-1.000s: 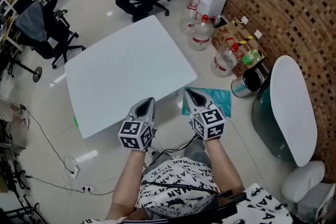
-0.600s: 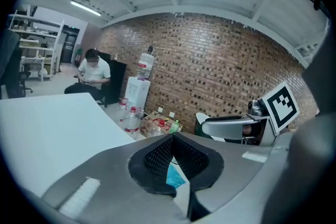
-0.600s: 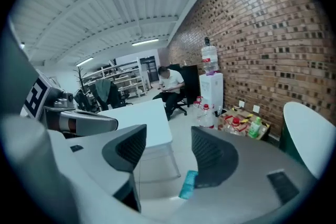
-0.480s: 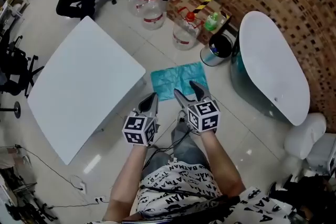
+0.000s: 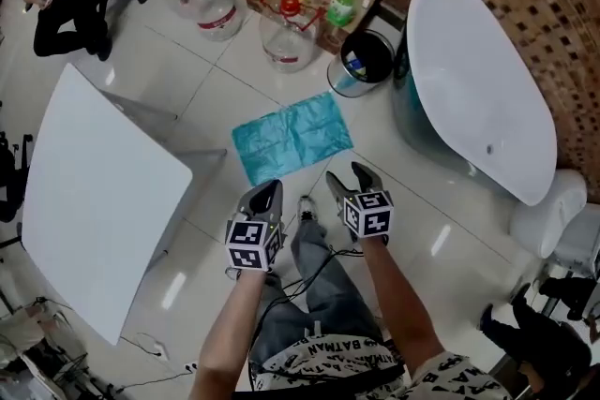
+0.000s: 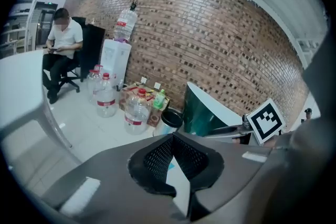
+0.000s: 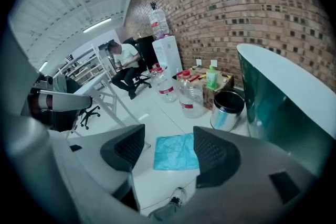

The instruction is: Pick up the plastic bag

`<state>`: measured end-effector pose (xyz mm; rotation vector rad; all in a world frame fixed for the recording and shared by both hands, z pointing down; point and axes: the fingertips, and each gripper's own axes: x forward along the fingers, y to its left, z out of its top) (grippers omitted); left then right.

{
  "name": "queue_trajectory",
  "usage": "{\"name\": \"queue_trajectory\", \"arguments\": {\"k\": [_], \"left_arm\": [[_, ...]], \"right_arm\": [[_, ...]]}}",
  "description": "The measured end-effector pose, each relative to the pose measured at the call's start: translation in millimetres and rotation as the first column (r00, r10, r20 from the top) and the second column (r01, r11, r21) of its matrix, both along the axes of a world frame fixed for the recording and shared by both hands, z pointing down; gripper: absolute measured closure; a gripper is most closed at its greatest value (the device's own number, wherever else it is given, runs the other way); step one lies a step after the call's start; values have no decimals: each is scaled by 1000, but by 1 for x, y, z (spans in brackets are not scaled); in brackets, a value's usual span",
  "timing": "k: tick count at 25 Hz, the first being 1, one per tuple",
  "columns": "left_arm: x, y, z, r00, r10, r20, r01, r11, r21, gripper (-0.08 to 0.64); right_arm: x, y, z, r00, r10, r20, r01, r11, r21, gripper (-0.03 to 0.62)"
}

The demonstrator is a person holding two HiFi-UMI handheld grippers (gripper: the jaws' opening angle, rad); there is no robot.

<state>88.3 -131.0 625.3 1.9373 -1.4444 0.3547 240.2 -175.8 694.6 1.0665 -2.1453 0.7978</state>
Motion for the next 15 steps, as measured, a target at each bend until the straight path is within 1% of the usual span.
{"name": "queue_trajectory", "arguments": {"k": [3,5,6,10,12,15], "left_arm": [[14,-15,52,1000,12,-28,-13,998,-60,560],[24,-25,87,999,24,-39,-27,996,-90,560],[29,-30,106,999,29,-41,-33,994,-104,560],[45,-54,189,998,42,-42,-48,987,-150,560],[54,-65,232,997,64,-42,-70,985,-159,560],[67,-76,294,994,94,-49,-101,980,-172,560]], "right_arm": [[22,-19,62,998,60,-34,-61,997,-47,287],[37,-30,107,993,110,-49,-114,990,-88,285],[43,-35,131,989,135,-57,-140,984,-111,251],[66,-47,236,968,226,-106,-243,951,-191,242],[74,-47,287,956,263,-129,-286,933,-220,242],[82,-45,353,941,309,-139,-336,907,-254,242]]}}
